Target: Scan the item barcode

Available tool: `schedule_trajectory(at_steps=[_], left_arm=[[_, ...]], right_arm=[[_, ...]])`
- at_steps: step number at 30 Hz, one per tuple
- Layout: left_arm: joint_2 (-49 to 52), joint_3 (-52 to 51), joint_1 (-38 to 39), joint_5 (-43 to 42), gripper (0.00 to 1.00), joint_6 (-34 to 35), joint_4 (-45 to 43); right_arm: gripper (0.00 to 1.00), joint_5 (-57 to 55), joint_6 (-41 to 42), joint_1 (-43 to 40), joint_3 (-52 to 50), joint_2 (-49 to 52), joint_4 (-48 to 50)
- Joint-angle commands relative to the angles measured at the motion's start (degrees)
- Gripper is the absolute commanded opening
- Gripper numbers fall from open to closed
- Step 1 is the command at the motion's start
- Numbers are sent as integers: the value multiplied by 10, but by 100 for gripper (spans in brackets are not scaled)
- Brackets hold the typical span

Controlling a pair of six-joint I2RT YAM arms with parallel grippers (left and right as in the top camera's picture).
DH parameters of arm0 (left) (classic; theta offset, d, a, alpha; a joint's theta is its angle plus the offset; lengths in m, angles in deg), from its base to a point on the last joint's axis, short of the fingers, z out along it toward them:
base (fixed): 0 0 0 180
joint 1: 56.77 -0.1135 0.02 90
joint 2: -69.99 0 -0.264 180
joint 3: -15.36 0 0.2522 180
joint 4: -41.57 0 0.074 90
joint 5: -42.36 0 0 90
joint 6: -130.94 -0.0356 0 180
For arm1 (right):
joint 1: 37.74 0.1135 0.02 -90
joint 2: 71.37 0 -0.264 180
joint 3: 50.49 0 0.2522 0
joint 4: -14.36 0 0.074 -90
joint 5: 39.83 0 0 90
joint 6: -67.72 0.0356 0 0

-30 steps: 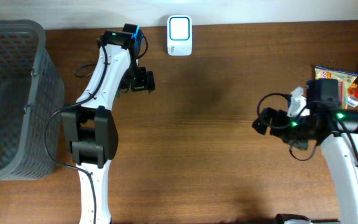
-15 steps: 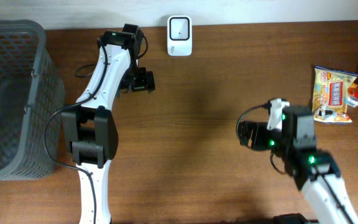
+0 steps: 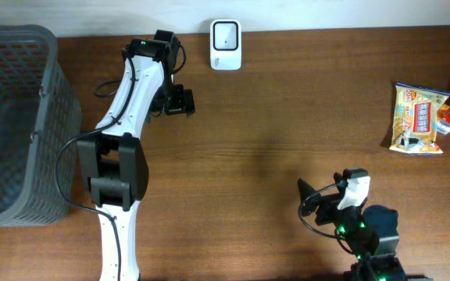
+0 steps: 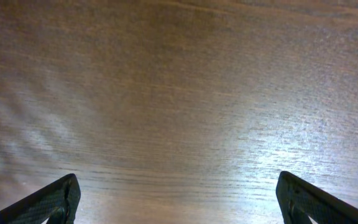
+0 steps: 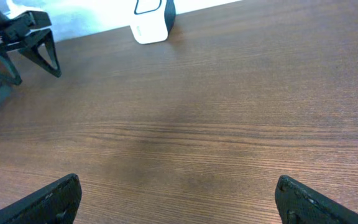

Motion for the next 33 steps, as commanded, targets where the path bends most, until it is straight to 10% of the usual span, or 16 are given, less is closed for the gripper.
schedule_trajectory(at_steps=[1, 33], left_arm=[[-1, -2, 2, -2, 99, 8, 1], [-1, -2, 2, -2, 99, 7, 1]], right_arm=[[99, 5, 4, 4, -21, -53, 1], [99, -105, -89, 3, -62, -174, 52]])
